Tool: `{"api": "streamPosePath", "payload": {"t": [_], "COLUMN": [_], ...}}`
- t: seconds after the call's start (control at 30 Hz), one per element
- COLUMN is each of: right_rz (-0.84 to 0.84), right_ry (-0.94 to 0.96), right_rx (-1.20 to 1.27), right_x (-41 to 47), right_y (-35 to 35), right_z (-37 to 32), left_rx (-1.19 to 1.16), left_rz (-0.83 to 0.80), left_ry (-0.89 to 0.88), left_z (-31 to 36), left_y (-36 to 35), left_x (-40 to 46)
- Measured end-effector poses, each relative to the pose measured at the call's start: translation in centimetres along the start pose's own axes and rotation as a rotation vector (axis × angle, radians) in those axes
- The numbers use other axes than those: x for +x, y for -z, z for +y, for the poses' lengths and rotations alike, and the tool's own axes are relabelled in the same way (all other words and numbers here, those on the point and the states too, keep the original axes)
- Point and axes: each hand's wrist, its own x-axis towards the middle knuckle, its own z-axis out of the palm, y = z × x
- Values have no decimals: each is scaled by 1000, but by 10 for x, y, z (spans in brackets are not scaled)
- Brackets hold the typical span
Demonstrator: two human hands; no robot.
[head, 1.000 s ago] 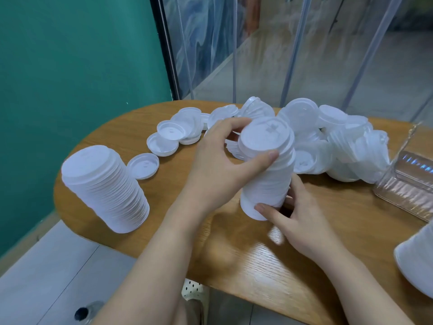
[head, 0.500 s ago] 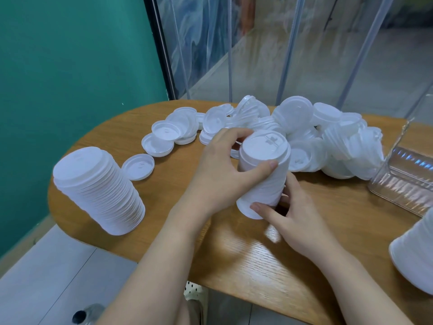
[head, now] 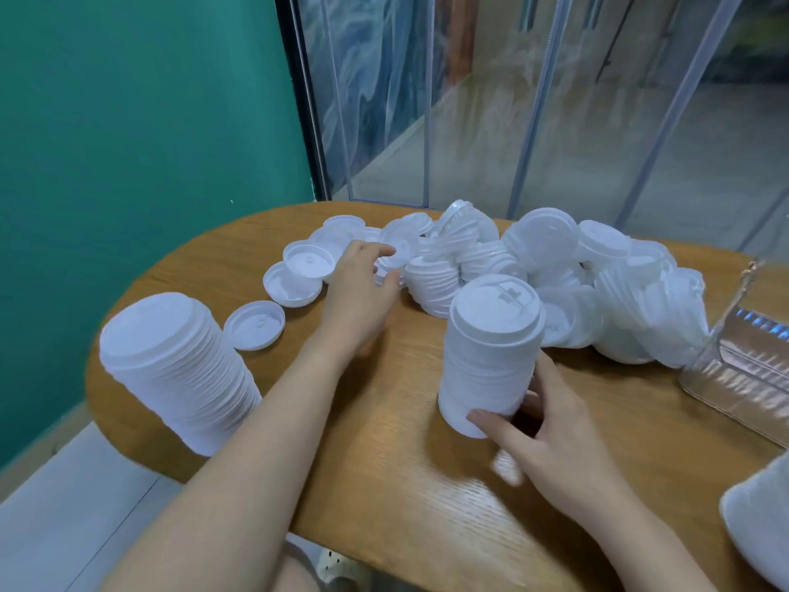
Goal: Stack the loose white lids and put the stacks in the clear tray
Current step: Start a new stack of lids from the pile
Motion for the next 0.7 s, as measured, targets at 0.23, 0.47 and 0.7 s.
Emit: {"api": "streamPosePath", "payload": {"t": [0.23,0.47,0.7], "right_rz": [-10,-24,-10], "right_ry": [15,45,49], "right_rx": [-7,-22,-21], "right_x": [2,7,3], "right_y": [2,5,3], "right_z": [-1,2,-1], "left_rx": [162,354,174], "left_rz": [-18,-127,-144], "left_ry": [-45,-174,-95], "left_z": [-10,-10,-5], "left_y": [-39,-33,-32], "left_x": [34,32,6]}}
